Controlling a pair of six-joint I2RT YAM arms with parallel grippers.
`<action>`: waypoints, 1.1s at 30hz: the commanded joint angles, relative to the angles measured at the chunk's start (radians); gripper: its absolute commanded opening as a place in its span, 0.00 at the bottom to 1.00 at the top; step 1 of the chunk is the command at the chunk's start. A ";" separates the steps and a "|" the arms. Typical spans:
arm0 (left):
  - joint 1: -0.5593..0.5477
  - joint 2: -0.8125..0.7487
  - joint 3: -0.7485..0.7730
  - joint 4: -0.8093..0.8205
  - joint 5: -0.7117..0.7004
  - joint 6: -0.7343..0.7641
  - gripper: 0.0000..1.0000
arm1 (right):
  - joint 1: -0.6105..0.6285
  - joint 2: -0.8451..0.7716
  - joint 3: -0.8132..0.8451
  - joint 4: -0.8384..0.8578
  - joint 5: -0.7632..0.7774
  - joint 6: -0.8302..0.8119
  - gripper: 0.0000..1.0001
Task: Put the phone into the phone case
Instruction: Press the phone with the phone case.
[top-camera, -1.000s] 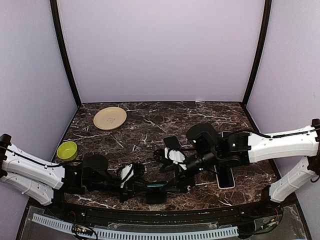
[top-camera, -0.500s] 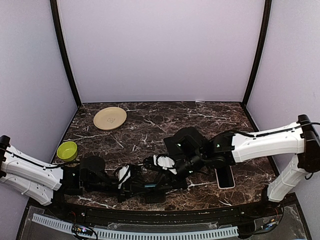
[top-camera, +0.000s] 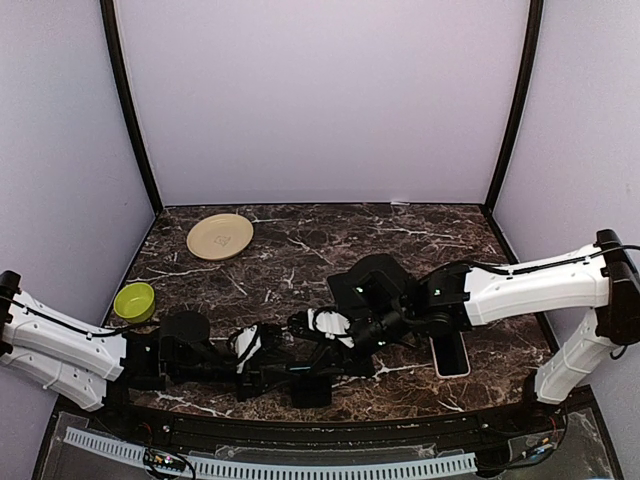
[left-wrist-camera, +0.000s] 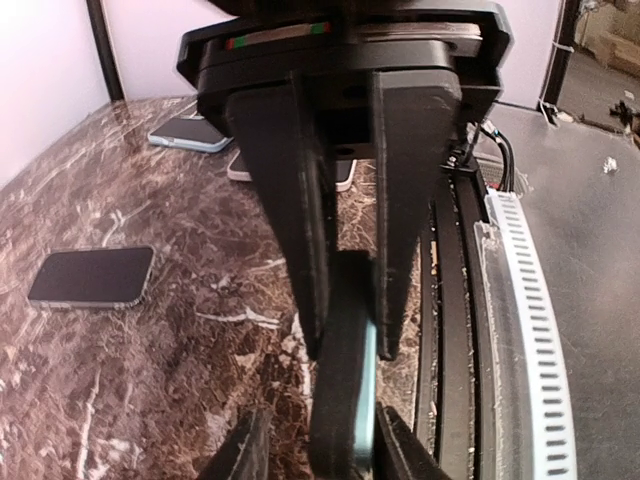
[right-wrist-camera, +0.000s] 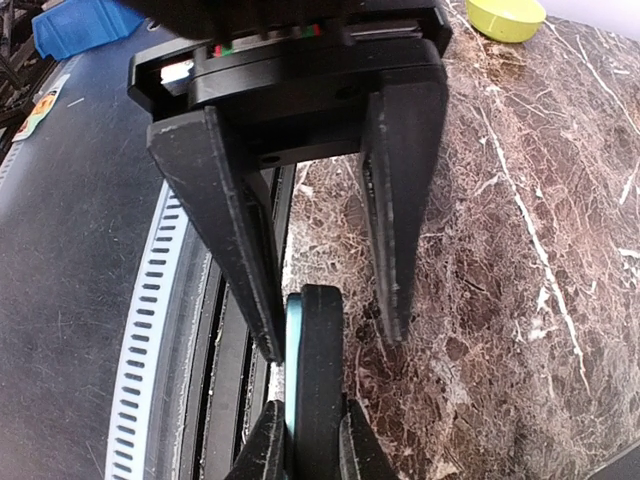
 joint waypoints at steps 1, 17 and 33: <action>0.000 -0.013 -0.033 0.070 -0.044 -0.005 0.33 | 0.002 -0.023 -0.005 0.028 -0.025 0.012 0.00; 0.000 -0.044 -0.059 0.101 -0.082 -0.022 0.00 | -0.002 -0.067 -0.115 0.152 -0.007 0.111 0.41; 0.000 -0.049 0.001 0.059 -0.025 -0.038 0.00 | -0.002 -0.111 -0.151 0.225 0.006 0.169 0.10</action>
